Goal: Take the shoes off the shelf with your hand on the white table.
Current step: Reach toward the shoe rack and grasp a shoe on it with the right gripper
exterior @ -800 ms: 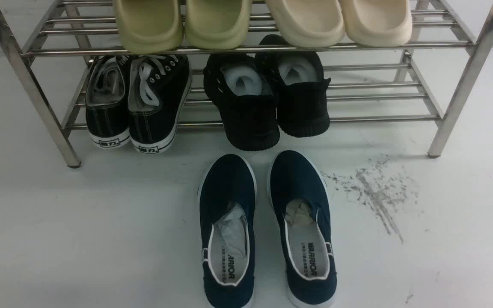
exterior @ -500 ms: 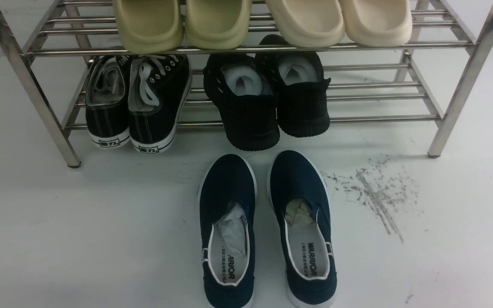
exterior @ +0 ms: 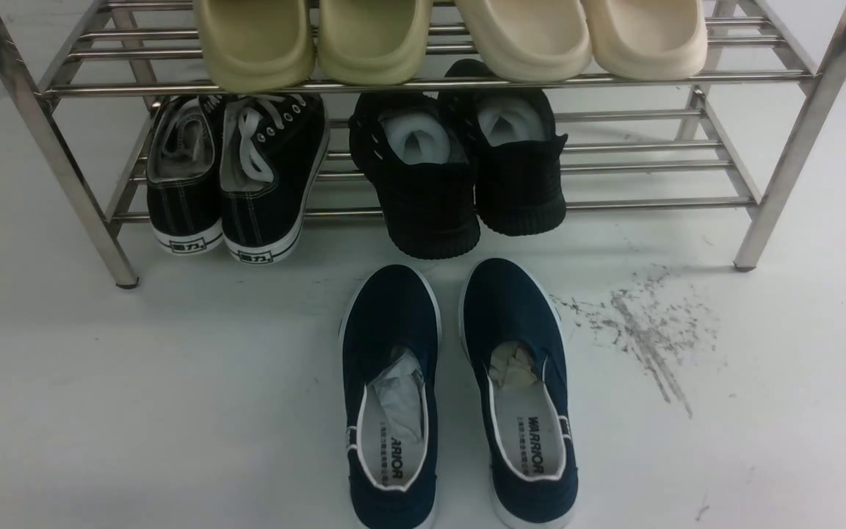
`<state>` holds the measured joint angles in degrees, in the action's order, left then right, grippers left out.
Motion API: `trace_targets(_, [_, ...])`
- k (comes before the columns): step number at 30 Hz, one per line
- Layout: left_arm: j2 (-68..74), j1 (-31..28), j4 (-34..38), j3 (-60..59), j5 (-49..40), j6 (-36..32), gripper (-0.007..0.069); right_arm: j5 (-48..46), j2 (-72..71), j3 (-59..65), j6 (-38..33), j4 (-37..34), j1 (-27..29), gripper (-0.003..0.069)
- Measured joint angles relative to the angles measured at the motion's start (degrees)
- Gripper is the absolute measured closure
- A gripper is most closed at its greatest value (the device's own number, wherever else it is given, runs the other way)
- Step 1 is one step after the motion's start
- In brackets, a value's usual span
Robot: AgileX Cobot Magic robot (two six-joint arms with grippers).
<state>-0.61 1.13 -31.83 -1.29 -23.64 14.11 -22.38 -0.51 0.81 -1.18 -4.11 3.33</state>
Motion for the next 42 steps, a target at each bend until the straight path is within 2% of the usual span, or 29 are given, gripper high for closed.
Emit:
trace_targets(29, [0.00,0.00,0.00,0.00,0.00,0.00,0.0382,0.12,0.00,0.00,0.75,-1.06,0.00,0.0421])
trace_targets(34, [0.00,0.00,0.00,0.00,0.00,0.00,0.0382,0.63,0.00,0.11,8.56,-15.31,0.00,0.0421])
trace_targets(35, [0.00,0.00,0.00,0.00,0.00,0.00,0.0382,0.75,0.00,0.32,11.92,-22.49,0.00,0.0421])
trace_targets(37, [0.00,0.00,0.00,0.00,0.00,0.00,0.0382,0.75,0.00,0.52,14.53,-30.66,0.00,0.0421])
trace_targets(40, [0.00,0.00,0.00,0.00,0.00,0.00,0.0382,1.22,0.00,0.52,15.60,-36.45,0.00,0.0421])
trace_targets(42, [0.00,0.00,0.00,0.00,0.00,0.00,0.0382,2.05,0.00,0.52,15.73,-37.89,0.00,0.0421])
